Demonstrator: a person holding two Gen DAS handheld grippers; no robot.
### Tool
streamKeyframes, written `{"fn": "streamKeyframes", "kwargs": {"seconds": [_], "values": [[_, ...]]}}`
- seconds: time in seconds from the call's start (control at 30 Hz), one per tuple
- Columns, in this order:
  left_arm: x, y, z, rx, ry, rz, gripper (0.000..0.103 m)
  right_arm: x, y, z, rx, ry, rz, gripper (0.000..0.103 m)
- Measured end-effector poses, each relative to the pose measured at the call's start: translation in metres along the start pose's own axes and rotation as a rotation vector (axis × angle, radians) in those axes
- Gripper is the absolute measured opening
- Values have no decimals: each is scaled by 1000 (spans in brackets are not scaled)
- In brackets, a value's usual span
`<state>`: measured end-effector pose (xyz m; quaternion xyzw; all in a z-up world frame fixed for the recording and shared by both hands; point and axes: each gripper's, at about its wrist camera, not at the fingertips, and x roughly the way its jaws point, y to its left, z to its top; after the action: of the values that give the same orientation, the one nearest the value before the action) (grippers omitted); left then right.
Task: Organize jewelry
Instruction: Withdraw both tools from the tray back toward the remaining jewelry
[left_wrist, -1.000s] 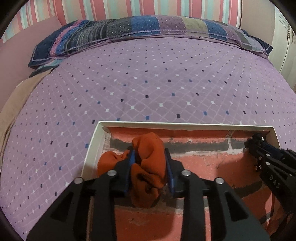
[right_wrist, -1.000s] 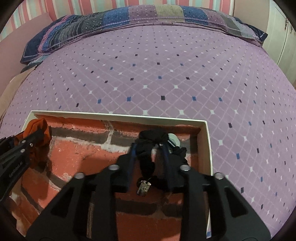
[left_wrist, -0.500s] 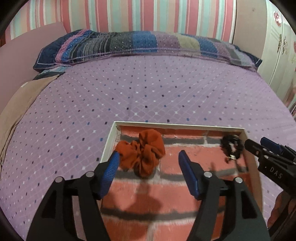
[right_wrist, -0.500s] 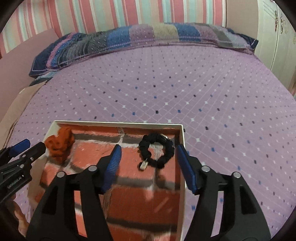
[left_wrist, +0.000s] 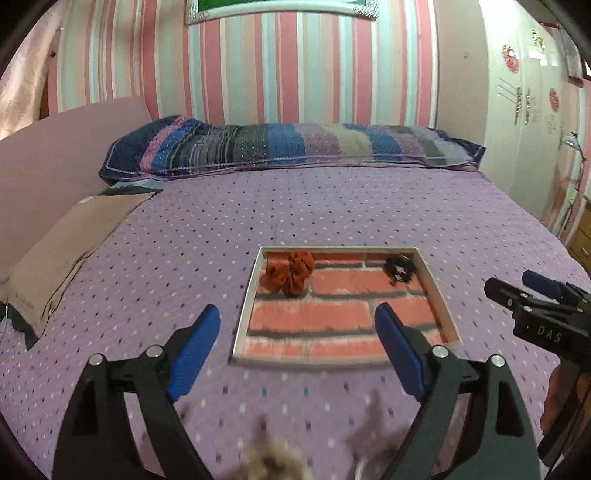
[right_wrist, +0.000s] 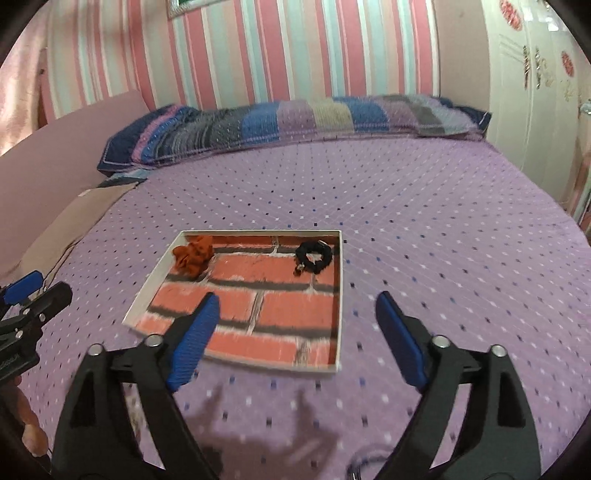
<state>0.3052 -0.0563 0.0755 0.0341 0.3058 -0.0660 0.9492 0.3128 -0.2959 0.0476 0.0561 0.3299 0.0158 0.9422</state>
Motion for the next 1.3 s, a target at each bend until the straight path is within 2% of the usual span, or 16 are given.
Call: {"fn": "streamKeyframes", "kwargs": {"seconds": [0.1,0.23,0.47,0.63,0.83,1.13,1.3], "values": [[-43,1,-27,-6,-42,-19,90,-36,1,-26,-6,-33,1,92],[-79,9,-59,-21,-70,-15,91,-69,2,-57,-17,-54,-3,96],[-111,30,-115,-39,-85,0,91,-99,8,-120,-52,-55,-58,99],[-114,43,-146,-48,-66,14,91,-101,12,-156,-50,-44,-94,99],[-106,57,-178,-68,-37,13,91,-101,21,-184,-55,-44,-128,99],[-99,79,-201,-94,-16,10,91,-97,32,-204,-84,-48,-186,99],[-94,86,-210,-97,10,-23,91,-93,33,-210,-91,-44,-222,99]]}}
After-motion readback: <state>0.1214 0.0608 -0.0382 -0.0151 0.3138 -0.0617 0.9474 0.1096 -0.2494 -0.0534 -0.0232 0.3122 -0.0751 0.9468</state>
